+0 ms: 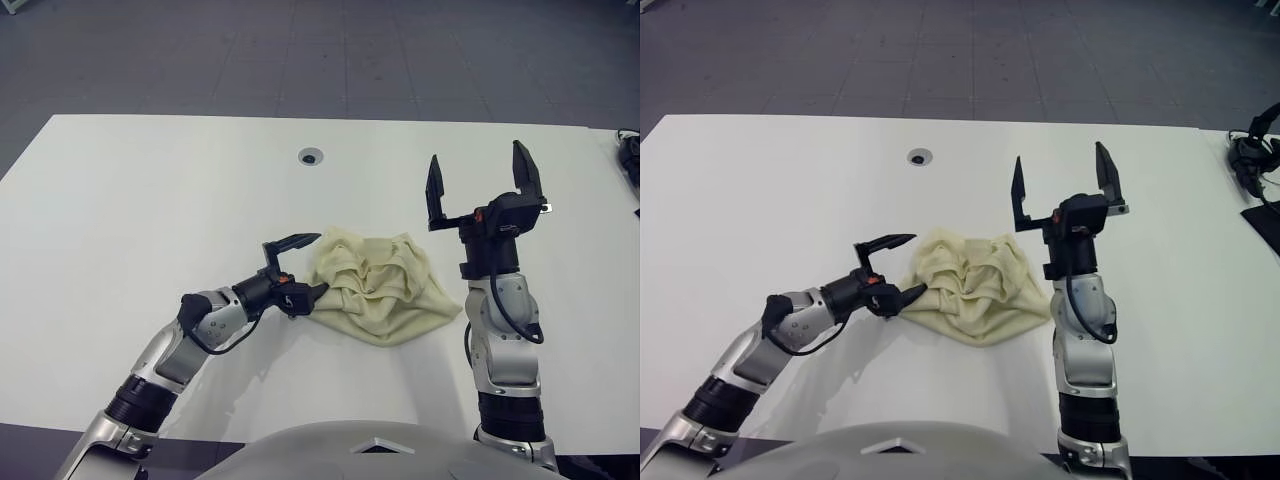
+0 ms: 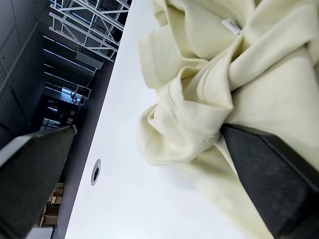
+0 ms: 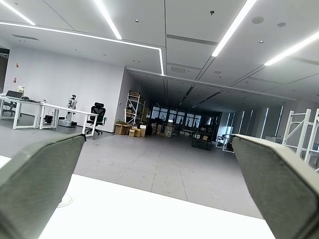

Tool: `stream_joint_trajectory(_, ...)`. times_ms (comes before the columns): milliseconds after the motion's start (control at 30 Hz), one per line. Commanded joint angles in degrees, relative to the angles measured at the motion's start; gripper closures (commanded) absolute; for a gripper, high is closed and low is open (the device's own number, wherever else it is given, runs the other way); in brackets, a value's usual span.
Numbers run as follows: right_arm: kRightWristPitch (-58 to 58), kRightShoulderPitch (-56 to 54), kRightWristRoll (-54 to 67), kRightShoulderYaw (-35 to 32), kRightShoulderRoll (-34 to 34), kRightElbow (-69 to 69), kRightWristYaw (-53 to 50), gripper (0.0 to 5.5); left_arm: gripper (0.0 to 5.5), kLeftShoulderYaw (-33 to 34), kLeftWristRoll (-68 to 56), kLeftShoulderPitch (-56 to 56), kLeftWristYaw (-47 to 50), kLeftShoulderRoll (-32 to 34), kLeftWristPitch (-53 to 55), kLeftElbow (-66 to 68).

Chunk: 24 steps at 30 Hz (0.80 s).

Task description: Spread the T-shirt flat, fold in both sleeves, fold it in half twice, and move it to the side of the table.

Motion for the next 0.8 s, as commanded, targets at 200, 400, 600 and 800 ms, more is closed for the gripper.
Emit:
stream_joint_trajectory(200, 0.19, -0.27, -2.21, 0.51, -0.27, 0.23, -0.30, 0.10, 0.10, -1.20, 1.99, -0.68, 0.53, -1.27, 0.26, 0.93)
stream_joint_trajectory(400, 0.29, 0.05, -2.38, 0.56, -0.25, -0.37, -0.26, 0.10, 0.10, -1.19, 2.15, -0.22, 0.83, -1.45, 0.15, 1.16)
stream_joint_trajectory(600, -0.57, 0.51, -2.68, 1.14, -0.40, -1.10, 0.07, 0.10, 0.10, -1.35, 2.89, -0.05, 2.72, -2.18, 0.12, 1.95)
stream_joint_trajectory(800, -0.50, 0.80, -2.64, 1.32, -0.42, -1.64, 0.07, 0.10, 0.10, -1.73, 2.88, 0.24, 2.69, -1.71, -0.34, 2.35)
